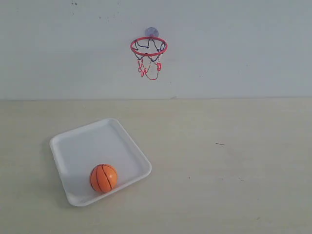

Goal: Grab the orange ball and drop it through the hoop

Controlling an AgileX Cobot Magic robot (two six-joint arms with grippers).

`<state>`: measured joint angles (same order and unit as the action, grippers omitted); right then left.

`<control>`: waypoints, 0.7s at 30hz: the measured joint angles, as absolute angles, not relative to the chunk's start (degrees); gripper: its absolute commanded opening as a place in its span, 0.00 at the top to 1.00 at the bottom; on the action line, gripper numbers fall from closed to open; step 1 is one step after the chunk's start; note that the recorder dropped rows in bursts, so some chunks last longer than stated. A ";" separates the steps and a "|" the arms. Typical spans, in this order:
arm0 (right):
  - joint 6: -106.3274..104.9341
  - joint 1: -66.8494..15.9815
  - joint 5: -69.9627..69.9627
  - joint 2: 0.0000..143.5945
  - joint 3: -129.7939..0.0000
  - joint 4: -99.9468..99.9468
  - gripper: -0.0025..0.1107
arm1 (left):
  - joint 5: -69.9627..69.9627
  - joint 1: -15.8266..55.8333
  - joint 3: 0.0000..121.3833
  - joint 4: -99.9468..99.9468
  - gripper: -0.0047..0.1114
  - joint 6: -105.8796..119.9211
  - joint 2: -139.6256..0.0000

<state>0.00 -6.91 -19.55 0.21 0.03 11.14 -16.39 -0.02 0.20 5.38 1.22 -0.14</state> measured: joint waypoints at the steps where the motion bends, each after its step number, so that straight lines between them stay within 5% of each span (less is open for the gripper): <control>1: 0.00 -6.91 -19.55 0.21 0.03 11.14 0.98 | -16.39 -0.02 0.20 5.38 0.92 1.22 -0.14; 12: 0.00 -6.91 -17.87 0.21 0.03 11.14 0.98 | -16.39 -0.02 0.20 5.38 0.92 1.22 -0.14; 21: 6.31 -6.91 6.66 0.21 0.03 14.06 0.98 | -16.39 -0.02 0.20 5.38 0.92 1.22 -0.14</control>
